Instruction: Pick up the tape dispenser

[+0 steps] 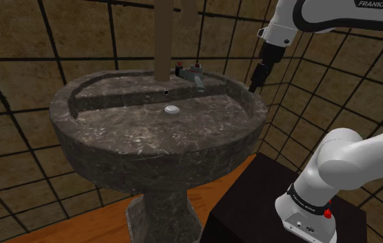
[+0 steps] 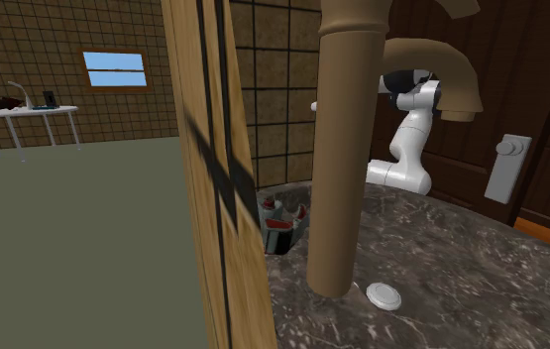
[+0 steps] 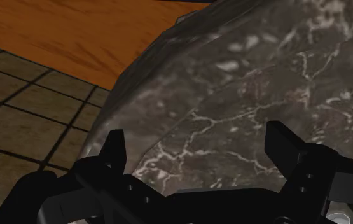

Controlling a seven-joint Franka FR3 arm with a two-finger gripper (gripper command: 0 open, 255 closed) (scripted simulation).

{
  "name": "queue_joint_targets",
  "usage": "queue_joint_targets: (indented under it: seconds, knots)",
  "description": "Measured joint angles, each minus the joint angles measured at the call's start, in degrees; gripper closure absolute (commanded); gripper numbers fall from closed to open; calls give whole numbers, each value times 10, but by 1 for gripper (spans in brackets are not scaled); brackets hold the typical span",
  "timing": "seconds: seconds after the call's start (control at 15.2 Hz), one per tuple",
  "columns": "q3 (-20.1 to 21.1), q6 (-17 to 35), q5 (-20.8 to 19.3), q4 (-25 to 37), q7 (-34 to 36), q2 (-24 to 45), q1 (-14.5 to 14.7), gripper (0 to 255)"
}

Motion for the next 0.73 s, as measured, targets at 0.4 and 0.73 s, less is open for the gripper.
queue_joint_targets:
  seconds: [0.4,0.73]
  knots:
    - [30,33,4,51,46,79,2,0]
    - [65,59,-1,141,106,189,0,0]
